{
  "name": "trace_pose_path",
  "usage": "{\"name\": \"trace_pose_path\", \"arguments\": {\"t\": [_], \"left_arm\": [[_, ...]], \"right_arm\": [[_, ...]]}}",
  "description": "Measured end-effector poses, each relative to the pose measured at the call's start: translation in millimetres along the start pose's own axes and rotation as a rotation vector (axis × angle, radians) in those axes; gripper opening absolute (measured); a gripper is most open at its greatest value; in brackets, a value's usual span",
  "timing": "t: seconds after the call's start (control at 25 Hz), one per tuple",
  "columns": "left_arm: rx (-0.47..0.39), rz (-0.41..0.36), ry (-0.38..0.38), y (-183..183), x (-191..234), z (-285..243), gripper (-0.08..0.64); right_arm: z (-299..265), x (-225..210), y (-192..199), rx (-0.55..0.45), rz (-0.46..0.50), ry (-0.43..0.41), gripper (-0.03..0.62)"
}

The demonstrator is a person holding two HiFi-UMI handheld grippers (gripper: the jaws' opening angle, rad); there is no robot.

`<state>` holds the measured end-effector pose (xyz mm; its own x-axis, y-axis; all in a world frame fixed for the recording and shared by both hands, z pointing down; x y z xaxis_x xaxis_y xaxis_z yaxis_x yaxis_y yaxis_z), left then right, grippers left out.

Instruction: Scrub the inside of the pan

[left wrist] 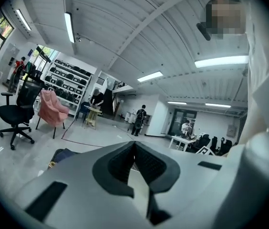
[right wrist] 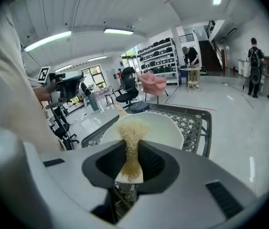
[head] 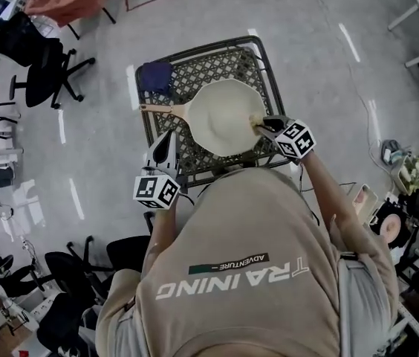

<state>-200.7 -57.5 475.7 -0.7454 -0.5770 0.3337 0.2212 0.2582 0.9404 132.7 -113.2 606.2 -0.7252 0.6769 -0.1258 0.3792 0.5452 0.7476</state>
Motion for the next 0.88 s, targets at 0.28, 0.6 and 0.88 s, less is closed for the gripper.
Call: {"name": "trace_pose_path", "arguments": {"t": [0.28, 0.6, 0.88], "left_arm": [[0.022, -0.039, 0.086, -6.1, -16.8, -39.6, 0.018], [0.039, -0.070, 0.066, -9.6, -40.6, -45.7, 0.018], [0.054, -0.077, -0.035, -12.8, -36.0, -19.2, 0.018]], "right_arm": [[32.7, -28.3, 49.9, 0.027, -0.084, 0.135, 0.089], [-3.2, -46.9, 131.6, 0.252, -0.273, 0.228, 0.089], [-35.2, -42.6, 139.6, 0.317, -0.292, 0.163, 0.138]]}}
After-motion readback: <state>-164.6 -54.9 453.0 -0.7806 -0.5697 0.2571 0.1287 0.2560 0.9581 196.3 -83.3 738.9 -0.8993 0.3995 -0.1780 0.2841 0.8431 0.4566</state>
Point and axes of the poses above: the fingertips, and each gripper's own axes: z backward along the fingers, x to its left, y out of its underside, the point moved 8 cm from there along z, backward along the fingers, and after that the axes turned 12 degrees about y, right-handed, at the moved point
